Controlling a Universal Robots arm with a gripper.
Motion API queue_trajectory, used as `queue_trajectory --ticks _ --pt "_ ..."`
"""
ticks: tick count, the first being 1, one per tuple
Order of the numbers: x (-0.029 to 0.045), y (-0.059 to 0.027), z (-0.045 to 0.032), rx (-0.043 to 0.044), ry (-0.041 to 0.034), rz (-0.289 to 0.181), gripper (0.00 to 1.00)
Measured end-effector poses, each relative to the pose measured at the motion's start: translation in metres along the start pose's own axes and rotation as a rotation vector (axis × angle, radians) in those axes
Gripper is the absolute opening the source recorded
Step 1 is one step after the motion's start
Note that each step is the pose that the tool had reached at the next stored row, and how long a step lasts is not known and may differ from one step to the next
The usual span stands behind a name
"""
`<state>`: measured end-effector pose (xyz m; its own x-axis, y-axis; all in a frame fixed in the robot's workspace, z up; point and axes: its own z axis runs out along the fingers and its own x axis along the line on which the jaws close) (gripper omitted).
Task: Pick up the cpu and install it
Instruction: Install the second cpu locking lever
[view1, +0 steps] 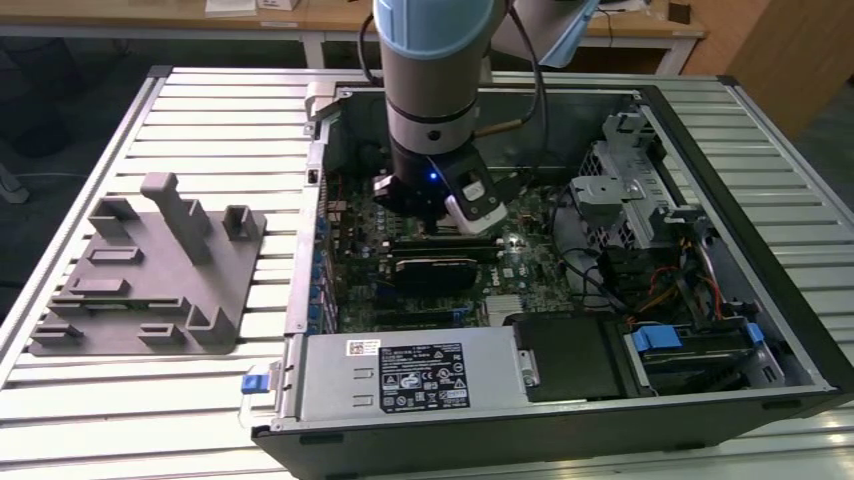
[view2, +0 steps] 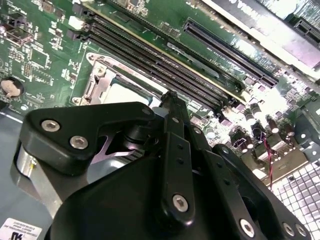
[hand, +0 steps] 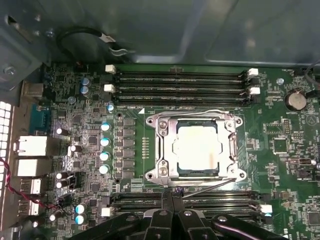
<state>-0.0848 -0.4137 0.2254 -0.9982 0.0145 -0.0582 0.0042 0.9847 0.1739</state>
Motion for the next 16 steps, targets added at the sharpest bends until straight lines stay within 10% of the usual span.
queue_trajectory --ticks 7,16 --pt "0.0034 -0.0033 0.0064 -0.0028 0.0018 0.000 0.11" --pt "0.0059 -0.0092 0.0116 -0.0367 0.0021 0.003 0.11"
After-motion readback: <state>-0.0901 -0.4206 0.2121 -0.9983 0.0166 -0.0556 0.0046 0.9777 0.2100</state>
